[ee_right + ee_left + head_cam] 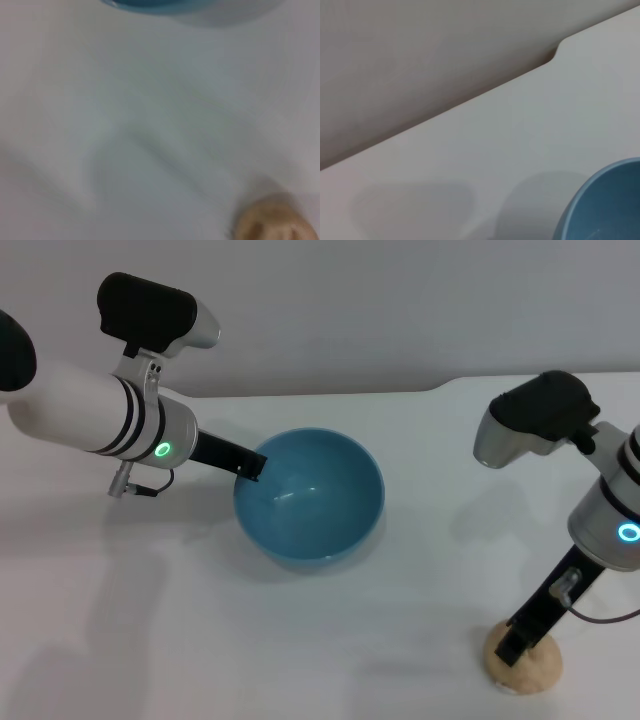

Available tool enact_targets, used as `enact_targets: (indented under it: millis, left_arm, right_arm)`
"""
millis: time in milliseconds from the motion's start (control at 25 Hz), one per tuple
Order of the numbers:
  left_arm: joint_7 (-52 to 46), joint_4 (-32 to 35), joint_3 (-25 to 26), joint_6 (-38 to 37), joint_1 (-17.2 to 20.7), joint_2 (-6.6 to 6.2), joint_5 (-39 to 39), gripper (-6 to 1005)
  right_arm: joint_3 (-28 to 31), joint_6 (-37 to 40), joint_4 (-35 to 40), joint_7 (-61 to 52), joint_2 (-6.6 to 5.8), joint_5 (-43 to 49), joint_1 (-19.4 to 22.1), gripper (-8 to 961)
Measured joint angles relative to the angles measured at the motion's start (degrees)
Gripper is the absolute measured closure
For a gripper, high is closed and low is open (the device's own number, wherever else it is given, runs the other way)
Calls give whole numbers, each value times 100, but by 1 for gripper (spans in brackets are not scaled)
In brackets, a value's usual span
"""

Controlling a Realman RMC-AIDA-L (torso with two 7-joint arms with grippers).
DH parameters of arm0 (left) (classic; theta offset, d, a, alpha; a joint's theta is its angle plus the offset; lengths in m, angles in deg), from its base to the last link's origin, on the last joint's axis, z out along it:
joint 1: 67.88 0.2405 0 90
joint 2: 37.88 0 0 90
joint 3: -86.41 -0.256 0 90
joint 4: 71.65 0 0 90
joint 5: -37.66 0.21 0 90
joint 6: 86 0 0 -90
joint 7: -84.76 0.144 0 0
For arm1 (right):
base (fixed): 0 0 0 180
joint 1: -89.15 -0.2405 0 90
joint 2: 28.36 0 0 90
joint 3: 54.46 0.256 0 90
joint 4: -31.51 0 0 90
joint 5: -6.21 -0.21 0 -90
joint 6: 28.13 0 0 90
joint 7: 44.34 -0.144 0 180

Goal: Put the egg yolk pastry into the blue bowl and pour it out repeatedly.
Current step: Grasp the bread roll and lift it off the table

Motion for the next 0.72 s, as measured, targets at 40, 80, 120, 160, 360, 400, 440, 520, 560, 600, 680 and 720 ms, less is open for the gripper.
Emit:
enact_targets:
  millis: [40,80,120,160,360,400,440,520,560,600,680,720]
  left_arm:
    - [-14,17,-6,11,3,1,1,996]
    - [-28,30,-9,20,5,1,2,996]
    - [-35,60,-11,28,9,2,3,996]
    - [-38,82,-11,31,12,2,4,996]
    - [-68,189,-33,35,18,9,8,996]
    - [-77,192,-35,31,18,11,10,996]
    - [-84,193,-38,23,17,12,11,996]
    - [-85,193,-38,22,15,12,12,996]
    - [-85,194,-38,21,14,12,12,996]
    - [-85,194,-38,21,14,12,12,996]
    - [-92,211,-38,20,17,16,12,996]
    - [-93,221,-38,19,18,18,12,996]
  right_arm:
    - [-16,-29,-4,-49,1,53,0,752]
    - [-34,-64,-4,-104,0,141,6,753]
    - [-57,-92,4,-153,3,242,21,754]
    - [-82,-116,11,-189,5,339,35,754]
    - [-152,-154,-6,-266,20,510,63,758]
    - [-160,-164,-7,-266,21,512,66,759]
    - [-168,-168,-9,-267,21,515,68,760]
    - [-200,-167,-21,-267,23,522,72,762]
    - [-224,-156,-28,-268,23,533,72,762]
    - [-244,-141,-31,-269,23,544,72,763]
    - [-280,-111,-33,-269,24,605,72,765]
    - [-288,-92,-33,-269,23,639,73,766]
